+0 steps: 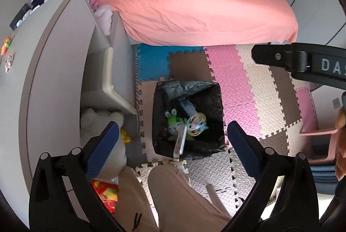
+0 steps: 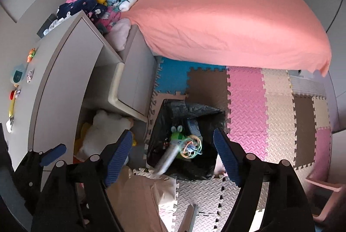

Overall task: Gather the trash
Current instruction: 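Carry the rattle and thermometer box to the bin and release both, then move both open tools back toward the desk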

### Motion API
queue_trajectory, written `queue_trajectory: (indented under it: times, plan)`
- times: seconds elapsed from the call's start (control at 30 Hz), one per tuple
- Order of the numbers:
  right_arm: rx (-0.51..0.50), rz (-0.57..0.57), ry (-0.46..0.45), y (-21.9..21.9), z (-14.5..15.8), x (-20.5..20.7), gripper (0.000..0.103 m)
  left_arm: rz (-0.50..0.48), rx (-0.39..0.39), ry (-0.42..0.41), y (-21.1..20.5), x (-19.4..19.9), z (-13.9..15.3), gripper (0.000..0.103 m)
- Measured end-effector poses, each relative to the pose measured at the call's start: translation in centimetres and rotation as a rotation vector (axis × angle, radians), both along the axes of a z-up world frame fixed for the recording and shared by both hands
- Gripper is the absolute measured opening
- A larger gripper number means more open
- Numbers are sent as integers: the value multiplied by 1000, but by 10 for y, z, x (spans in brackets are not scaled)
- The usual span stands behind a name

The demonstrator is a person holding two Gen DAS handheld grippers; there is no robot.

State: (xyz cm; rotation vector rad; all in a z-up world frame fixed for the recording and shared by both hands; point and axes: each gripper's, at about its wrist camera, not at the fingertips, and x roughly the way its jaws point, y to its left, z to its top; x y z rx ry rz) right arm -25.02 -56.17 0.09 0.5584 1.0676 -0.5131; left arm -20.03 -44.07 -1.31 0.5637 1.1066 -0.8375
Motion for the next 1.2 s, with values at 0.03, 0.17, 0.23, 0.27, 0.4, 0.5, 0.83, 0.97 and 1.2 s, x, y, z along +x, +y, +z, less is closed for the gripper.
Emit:
queue_trajectory:
  times: [0.03,0.17,0.23,0.27,0.4,0.5,0.83,0.97,1.2]
  plan:
    - [0,2,-4,0,1,0,78,-1,1,-7,0,0,1,97]
    - [0,12,-10,5,4,3,78,-3,-14,-21,4,1,6,97]
    - [1,18,-16,5,7,6,78,1,-20,-26,6,2,9,97]
    - [-3,23,-20,7,9,8,78,2,-23,-29,8,4,10,97]
    - [-13,48,-37,15,16,16,78,22,-41,-23,16,14,14,97]
    - [-23,61,-52,23,22,23,78,39,-60,-18,23,21,18,97]
    - [-43,151,-163,62,47,60,78,150,-123,-55,70,58,40,97]
    - [-52,200,-199,81,58,82,78,213,-138,-99,94,78,52,97]
    - [-64,291,-228,117,72,128,78,356,-137,-164,146,123,70,97]
